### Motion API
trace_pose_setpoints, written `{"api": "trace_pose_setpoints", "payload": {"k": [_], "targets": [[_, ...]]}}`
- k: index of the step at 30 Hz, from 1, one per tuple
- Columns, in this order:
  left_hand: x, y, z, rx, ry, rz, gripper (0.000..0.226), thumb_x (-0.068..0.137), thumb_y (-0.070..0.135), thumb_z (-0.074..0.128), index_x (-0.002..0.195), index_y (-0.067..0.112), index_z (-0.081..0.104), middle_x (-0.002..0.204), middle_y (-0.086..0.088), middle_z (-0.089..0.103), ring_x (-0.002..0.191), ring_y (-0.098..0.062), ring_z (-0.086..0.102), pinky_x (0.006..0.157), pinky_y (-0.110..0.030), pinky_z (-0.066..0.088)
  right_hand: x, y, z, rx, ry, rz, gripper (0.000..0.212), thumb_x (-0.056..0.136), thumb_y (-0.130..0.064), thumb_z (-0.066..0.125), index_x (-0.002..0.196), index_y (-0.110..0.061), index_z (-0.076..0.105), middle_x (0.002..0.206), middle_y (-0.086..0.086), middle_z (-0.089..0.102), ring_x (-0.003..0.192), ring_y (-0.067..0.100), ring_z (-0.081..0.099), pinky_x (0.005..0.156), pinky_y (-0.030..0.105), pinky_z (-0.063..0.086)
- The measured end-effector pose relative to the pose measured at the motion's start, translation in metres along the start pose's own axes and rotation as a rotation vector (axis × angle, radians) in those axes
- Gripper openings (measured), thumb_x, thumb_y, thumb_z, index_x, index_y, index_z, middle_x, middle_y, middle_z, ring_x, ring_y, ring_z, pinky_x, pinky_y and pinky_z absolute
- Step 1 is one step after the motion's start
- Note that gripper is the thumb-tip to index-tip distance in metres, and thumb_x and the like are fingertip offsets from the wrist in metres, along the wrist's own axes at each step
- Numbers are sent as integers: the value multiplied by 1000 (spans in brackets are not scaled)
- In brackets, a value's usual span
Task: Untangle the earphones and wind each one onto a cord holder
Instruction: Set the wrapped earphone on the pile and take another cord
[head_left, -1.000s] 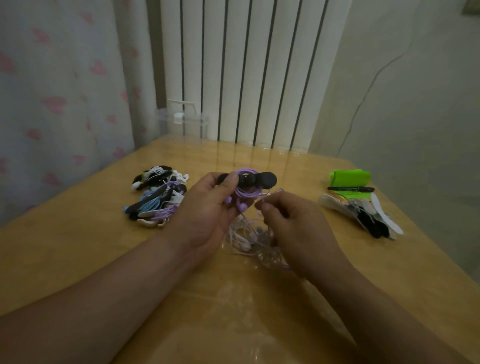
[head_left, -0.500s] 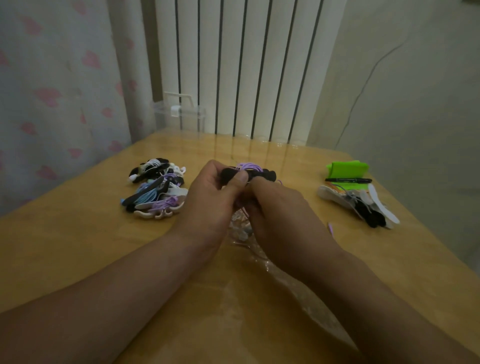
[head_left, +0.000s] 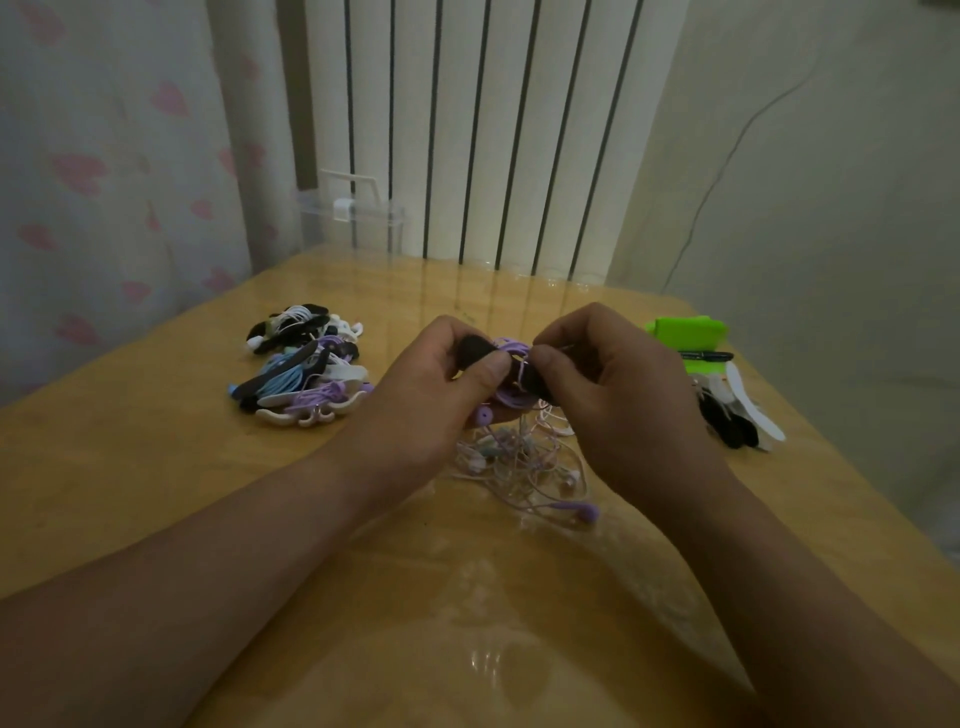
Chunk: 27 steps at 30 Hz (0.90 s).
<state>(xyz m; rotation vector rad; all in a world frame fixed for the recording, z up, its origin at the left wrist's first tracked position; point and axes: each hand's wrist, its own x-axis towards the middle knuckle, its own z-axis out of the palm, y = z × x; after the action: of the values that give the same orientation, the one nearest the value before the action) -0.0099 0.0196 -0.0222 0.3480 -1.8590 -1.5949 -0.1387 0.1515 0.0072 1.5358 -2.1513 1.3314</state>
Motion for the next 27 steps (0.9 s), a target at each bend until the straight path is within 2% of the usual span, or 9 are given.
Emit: {"api": "trace_pose_setpoints", "payload": {"k": [4,7,11,14,17,19,21,24,27], "targets": [[-1,1,2,28,-29,12,21,100,30,66,116,20,58,115,-7,72,106,-24,74,98,-50,59,0,-2,2,-47,24,-23,3,99,-28,65,101,-29,64,88,-14,68,82,2,67,71,34,61],[-1,0,4,70,-21,49,22,99,22,68,118,18,56,113,-6,72,102,-15,75,92,-39,61,-1,-2,3,-73,41,-40,4,97,-30,64,101,-28,64,88,-14,67,82,4,66,71,37,61],[-2,0,3,151,11,106,18,98,24,70,112,22,58,107,-4,70,99,-17,74,90,-43,62,-1,-4,7,-55,46,-10,3,98,-29,65,98,-27,63,87,-12,68,81,4,68,70,35,62],[-4,-3,1,203,-12,156,17,99,23,69,111,26,57,107,-2,69,102,-19,73,91,-44,62,2,-2,11,90,15,173,6,98,-28,68,94,-24,66,83,-5,71,76,6,70,65,31,61],[-4,-5,-1,228,-32,130,16,99,24,69,111,27,58,106,0,70,101,-15,73,88,-41,63,1,1,12,319,-65,386,9,97,-28,71,95,-19,71,86,3,74,67,5,69,55,22,54],[-3,-4,-3,194,-28,102,15,99,26,69,111,26,59,106,-2,70,99,-14,73,84,-36,62,1,1,13,412,-66,464,12,95,-29,74,95,-17,71,87,5,74,60,4,64,52,22,49],[-2,-2,-3,135,-28,83,16,100,25,68,113,23,59,108,-6,70,101,-19,73,84,-37,61,2,1,12,465,-55,502,16,93,-32,76,95,-17,69,89,6,73,63,8,63,51,25,47],[-6,2,-4,57,-31,75,17,103,22,64,119,24,58,115,-9,69,106,-26,72,90,-42,61,3,1,12,539,-57,474,19,93,-35,76,90,-19,66,84,7,72,65,13,59,51,27,43],[-11,9,-3,-83,0,18,30,105,20,59,130,35,55,128,-11,62,111,-28,72,94,-48,60,1,-4,14,389,-30,327,22,96,-41,72,86,-22,68,80,2,73,70,18,64,60,36,49]]}}
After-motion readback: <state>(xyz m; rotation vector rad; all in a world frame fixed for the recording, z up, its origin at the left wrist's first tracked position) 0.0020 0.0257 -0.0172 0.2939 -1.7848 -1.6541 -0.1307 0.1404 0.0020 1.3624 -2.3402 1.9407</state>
